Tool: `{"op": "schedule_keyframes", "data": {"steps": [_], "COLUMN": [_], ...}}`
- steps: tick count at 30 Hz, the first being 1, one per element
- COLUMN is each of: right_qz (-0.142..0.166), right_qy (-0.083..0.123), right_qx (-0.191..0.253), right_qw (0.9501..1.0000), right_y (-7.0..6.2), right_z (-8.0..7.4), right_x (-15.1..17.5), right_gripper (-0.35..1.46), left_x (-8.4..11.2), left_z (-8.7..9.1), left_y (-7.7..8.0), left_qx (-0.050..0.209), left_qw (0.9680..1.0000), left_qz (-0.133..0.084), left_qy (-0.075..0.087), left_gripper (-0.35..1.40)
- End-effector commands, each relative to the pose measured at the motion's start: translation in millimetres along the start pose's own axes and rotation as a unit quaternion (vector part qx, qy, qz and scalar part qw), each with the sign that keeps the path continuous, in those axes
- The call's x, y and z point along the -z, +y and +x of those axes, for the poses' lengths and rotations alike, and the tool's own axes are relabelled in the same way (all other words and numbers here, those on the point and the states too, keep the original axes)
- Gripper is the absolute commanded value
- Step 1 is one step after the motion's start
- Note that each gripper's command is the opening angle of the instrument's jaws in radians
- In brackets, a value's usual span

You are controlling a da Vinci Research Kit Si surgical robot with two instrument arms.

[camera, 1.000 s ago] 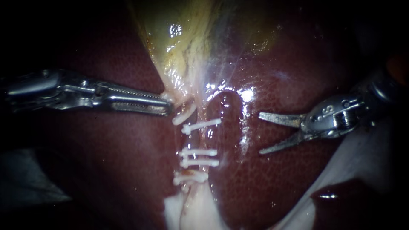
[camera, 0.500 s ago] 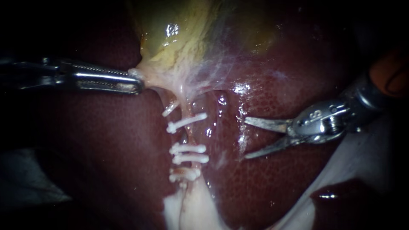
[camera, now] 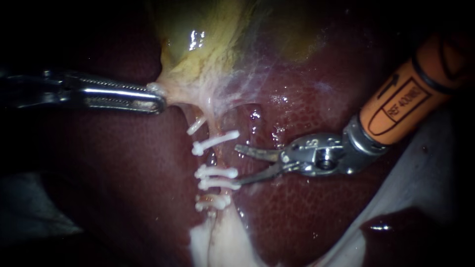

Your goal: Go to the cutting position right tube

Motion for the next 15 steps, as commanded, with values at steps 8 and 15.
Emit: {"op": "schedule_keyframes", "data": {"steps": [8, 15], "right_qz": [0.030, 0.080], "right_qy": [0.016, 0.035], "right_qx": [-0.021, -0.023], "right_qw": [0.9992, 0.9959], "right_y": [1.8, 1.9], "right_z": [0.2, 1.0], "right_x": [-2.2, -3.1], "right_gripper": [1.43, 1.43], "left_x": [0.2, 0.4], "left_z": [0.3, 0.4], "left_y": [0.1, -0.2], "left_qx": [-0.009, -0.011], "left_qw": [1.0000, 0.9999], "left_qz": [0.000, 0.000], "left_qy": [0.001, 0.001], "left_gripper": [-0.35, -0.35]}}
